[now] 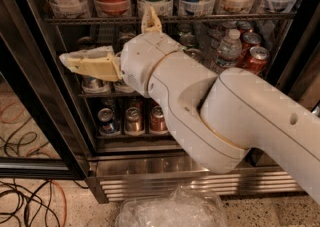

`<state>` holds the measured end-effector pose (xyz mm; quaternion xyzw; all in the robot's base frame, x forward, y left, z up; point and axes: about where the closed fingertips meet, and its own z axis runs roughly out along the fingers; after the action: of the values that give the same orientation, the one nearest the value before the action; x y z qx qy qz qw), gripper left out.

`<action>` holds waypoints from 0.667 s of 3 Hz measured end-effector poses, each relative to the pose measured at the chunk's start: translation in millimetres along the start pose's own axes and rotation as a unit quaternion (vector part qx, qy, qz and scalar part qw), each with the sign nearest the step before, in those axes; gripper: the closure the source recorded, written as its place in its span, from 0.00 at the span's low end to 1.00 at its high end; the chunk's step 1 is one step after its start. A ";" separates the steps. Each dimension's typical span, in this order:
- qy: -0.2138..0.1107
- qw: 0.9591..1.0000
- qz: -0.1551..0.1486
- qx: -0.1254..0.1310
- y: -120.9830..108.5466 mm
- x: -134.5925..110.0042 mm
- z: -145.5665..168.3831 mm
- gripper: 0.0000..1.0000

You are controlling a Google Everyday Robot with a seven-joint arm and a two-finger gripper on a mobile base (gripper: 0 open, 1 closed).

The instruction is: Pick blue plastic bottle from top shelf of fridge

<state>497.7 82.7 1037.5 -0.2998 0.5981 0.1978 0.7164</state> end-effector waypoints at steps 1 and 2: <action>-0.010 1.000 0.011 0.005 -10.5 -2.9 11.9 0.00; -0.013 1.000 0.011 0.005 -15.0 1.4 27.5 0.00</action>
Offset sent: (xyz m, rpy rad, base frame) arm 0.0535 0.0194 -0.0034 0.0407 -0.0075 -0.0039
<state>528.0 89.8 1041.9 -0.2874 0.5932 0.2064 0.7231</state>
